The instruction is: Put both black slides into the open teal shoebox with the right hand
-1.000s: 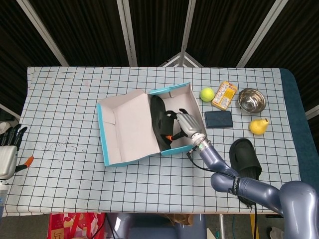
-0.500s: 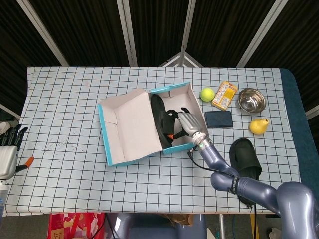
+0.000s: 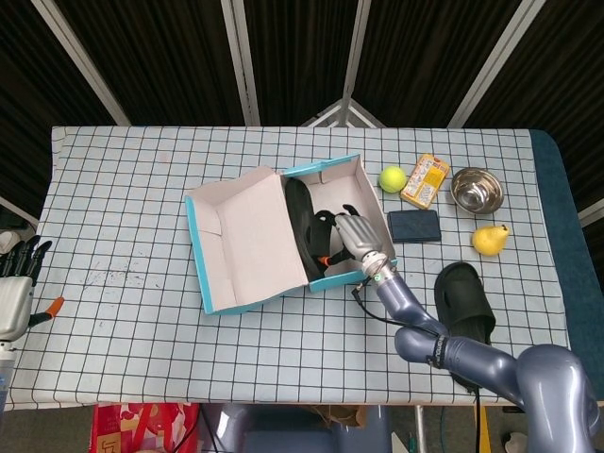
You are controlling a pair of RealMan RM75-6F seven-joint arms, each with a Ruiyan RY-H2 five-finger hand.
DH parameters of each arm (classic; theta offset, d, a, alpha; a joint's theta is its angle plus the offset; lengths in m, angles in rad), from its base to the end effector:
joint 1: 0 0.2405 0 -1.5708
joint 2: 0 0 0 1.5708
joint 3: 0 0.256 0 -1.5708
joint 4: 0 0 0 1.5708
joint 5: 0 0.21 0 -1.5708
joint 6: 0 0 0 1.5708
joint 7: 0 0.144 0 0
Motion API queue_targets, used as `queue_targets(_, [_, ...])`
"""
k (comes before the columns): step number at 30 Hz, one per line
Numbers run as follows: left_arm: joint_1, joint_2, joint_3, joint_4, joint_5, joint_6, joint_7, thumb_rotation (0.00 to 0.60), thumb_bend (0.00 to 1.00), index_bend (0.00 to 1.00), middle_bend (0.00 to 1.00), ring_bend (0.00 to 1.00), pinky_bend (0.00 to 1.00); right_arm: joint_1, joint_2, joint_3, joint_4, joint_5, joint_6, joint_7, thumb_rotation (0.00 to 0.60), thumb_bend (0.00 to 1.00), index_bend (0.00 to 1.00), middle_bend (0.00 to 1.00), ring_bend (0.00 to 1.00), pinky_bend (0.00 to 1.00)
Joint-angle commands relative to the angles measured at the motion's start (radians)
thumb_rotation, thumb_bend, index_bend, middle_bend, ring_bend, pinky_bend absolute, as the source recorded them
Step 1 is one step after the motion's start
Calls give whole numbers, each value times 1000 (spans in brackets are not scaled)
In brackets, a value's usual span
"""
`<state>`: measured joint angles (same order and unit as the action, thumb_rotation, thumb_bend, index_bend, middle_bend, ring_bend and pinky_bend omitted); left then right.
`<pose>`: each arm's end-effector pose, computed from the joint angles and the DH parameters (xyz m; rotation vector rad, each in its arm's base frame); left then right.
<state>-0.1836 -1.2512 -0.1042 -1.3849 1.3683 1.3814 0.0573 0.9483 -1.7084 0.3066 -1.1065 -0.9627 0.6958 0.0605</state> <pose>-0.3420 0.2277 0.1421 -1.3646 -0.8305 -0.7806 -0.1166 -0.4225 -0.0465 1.7117 -1.3737 1.0628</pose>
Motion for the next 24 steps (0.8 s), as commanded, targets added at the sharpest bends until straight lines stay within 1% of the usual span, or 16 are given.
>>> queue_targets(1, [0, 0, 0, 0, 0, 0, -1, 600, 358, 87, 0, 0, 110, 4, -7, -2, 10, 4, -4, -11, 600, 496, 769, 527, 276, 0])
queue_targets(11, [-1, 1, -1, 2, -4, -5, -3, 600, 358, 87, 0, 0, 110, 18, -36, -5, 57, 23, -18, -55, 600, 496, 768, 527, 276, 0])
queue_targets(17, [-1, 1, -1, 2, -5, -6, -3, 600, 358, 87, 0, 0, 110, 19, -34, 3, 53, 31, -14, -70, 600, 495, 769, 527, 276, 0])
queue_targets(19, [-1, 1, -1, 2, -5, -6, -2, 600, 358, 87, 0, 0, 110, 20, -25, 7, 41, 37, -14, -78, 600, 495, 766, 523, 263, 0])
queue_targets(21, [-1, 1, 0, 2, -5, -8, -1, 600, 358, 87, 0, 0, 110, 20, -14, 9, 27, 41, -16, -86, 600, 495, 728, 493, 232, 0])
queue_targets(24, [-2, 0, 1, 1, -5, -9, 2, 600, 357, 87, 0, 0, 110, 26, 18, 6, -8, 57, -35, -114, 600, 495, 587, 407, 177, 0])
